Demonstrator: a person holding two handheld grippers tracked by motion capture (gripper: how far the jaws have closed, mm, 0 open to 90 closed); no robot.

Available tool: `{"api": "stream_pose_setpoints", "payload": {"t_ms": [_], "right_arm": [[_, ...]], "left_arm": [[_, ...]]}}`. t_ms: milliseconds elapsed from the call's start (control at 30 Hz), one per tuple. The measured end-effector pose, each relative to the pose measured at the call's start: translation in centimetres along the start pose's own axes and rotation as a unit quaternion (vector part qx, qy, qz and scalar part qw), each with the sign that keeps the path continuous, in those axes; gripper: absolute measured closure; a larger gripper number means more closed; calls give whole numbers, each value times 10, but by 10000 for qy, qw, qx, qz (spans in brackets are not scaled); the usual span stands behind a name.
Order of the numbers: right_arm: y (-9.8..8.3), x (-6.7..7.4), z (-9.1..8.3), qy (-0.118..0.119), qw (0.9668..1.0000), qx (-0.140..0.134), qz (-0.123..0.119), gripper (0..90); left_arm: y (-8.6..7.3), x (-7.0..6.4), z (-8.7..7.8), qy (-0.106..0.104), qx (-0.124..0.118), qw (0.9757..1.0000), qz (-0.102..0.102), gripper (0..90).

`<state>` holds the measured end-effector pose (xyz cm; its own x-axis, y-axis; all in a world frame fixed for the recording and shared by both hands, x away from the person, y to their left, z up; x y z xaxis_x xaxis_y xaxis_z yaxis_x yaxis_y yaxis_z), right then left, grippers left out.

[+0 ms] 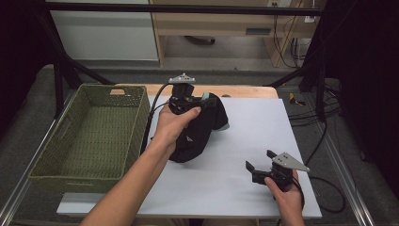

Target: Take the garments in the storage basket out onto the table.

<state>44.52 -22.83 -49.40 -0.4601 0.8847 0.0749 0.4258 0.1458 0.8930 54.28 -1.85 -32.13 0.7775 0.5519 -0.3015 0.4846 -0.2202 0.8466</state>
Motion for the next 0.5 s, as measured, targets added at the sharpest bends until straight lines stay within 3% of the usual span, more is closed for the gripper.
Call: {"api": "stream_pose_setpoints", "payload": {"t_ms": [333,500], "right_arm": [[0,-2,-1,-30,10000,-11,35,54],[0,-2,0,-34,10000,1,12,55]], "left_arm": [[-7,-17,7,-302,-34,9995,-24,868],[-14,-14,12,-310,-21,9995,-96,867]]}}
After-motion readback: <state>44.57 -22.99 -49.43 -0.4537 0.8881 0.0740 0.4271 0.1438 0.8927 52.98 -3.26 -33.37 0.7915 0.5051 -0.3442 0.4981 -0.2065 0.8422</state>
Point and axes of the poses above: each handheld gripper's, and its own axes: z roughly forward along the jaws, y roughly out of its top, x roughly to its left, the point moved 8 cm from there along z, roughly forward along the jaws, and after that the axes turned 5 degrees about x, right-handed, at the moved point
